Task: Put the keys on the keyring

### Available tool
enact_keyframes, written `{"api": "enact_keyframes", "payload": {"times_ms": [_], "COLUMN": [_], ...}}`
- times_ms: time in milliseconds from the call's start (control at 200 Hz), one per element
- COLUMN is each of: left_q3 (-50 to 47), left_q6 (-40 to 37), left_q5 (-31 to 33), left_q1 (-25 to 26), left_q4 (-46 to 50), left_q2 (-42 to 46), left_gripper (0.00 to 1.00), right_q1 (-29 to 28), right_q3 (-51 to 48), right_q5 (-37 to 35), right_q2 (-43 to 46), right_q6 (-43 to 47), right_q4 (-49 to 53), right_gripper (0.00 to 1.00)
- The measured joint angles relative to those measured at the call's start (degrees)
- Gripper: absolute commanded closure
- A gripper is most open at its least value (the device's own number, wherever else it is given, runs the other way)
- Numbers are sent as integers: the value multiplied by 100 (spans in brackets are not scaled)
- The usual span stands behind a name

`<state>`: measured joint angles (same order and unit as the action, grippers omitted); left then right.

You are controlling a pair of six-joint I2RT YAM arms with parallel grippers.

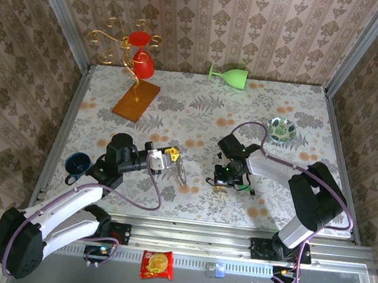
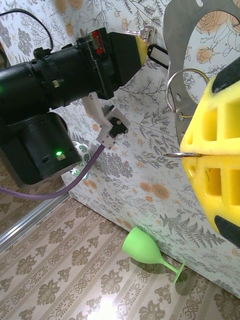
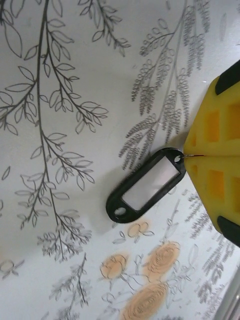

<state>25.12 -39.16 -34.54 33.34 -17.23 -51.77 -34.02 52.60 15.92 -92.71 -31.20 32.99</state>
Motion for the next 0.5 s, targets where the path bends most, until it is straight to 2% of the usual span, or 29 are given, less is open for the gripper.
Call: {"api": "enact_keyframes", "payload": {"times_ms": [320,495], "left_q3": [0,-9], "left_q6": [483,743], "left_q5": [177,164], "left_q1": [0,0], "left_q4": [2,11], "left_q2": [26,127], "left_gripper": [100,100], "right_q1": [-262,-267], "right_q3": [11,216], "right_q5": [-61,208], "right_q2": [1464,1768], "right_q6": [754,1572], "right_q4": [-267,-334], "right_gripper": [100,100]}}
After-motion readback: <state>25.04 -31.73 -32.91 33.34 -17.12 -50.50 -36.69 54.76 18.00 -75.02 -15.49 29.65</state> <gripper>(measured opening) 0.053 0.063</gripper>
